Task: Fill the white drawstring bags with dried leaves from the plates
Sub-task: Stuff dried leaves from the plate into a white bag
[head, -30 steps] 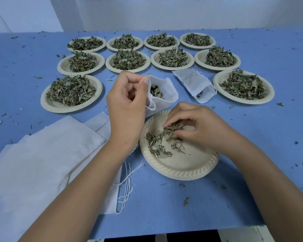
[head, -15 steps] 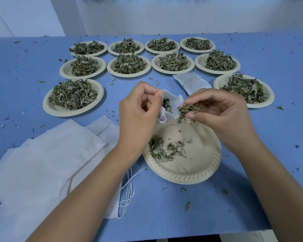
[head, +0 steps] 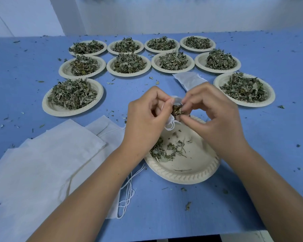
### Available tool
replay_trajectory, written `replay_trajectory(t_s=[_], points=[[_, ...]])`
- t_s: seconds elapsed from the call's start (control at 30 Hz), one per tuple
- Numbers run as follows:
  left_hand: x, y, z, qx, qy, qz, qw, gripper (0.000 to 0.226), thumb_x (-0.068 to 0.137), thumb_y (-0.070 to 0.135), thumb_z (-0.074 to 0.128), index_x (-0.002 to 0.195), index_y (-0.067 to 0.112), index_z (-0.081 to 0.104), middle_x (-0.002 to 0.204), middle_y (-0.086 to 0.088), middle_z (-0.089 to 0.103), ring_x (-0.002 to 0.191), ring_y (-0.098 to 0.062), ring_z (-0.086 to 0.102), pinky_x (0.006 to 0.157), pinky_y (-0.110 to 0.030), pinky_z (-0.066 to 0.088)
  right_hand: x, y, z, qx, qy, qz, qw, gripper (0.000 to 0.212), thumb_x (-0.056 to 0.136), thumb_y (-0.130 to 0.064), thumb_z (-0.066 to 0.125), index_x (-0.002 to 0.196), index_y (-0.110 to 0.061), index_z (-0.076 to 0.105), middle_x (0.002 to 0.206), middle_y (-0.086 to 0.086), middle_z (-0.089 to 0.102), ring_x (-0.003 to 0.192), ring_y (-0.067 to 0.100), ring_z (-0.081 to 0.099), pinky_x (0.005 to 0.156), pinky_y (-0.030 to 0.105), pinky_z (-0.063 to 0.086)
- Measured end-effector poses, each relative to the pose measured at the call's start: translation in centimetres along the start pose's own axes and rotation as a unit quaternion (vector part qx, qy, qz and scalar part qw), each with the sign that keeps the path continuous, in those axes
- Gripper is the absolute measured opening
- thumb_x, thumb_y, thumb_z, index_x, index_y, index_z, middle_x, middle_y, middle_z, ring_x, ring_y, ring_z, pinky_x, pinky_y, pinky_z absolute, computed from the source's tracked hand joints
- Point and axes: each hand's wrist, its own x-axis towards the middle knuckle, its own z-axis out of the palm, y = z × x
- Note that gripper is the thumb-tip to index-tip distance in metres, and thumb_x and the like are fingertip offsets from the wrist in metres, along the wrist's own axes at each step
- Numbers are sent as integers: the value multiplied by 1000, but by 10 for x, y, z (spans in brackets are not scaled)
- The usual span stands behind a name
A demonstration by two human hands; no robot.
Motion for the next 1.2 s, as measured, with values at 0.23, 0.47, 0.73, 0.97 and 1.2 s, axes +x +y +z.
replay_trajectory(t_s=[0.23, 0.47, 0.73, 0.97, 1.2], points=[[-1, -2, 2, 16, -18, 0, 1000, 14, 91, 12, 65, 78, 15, 61, 57, -4, 58, 53, -26, 55, 54, -32, 46, -5, 9, 11, -130, -124, -79, 981, 18, 79, 15, 61, 83, 0, 70, 85, 6, 66, 78, 12, 55, 72, 16, 42], [2, 3, -4, -41, 13, -26, 999, 18, 94, 14, 63, 78, 22, 61, 59, -10, 60, 49, -17, 52, 49, -31, 41, 1, 2, -4, -200, -107, -90, 970, 37, 89, -21, 36, 99, -19, 72, 110, -15, 68, 129, 17, 47, 106, 40, 20], [2, 1, -5, -38, 41, -40, 998, 15, 95, 17, 61, 80, 15, 60, 58, -10, 60, 51, -25, 54, 54, -40, 47, 3, 10, -19, 65, -17, 97, 993, 39, 93, -12, 36, 76, -8, 71, 78, 2, 71, 80, 13, 63, 81, 22, 42], [2, 0, -4, -18, 50, -30, 998, 16, 95, 16, 62, 80, 17, 59, 58, -12, 56, 49, -13, 49, 50, -36, 44, -2, 6, -5, 70, -341, 272, 897, 59, 89, -55, 40, 78, -7, 73, 68, 1, 68, 57, 8, 59, 62, 28, 53], [4, 1, -6, -15, 64, -28, 997, 17, 95, 17, 60, 79, 22, 57, 58, -9, 57, 53, -28, 54, 55, -40, 47, -2, 5, -1, 86, -340, 214, 912, 27, 80, -29, 77, 105, -28, 67, 106, 0, 63, 89, 16, 58, 90, 37, 50]])
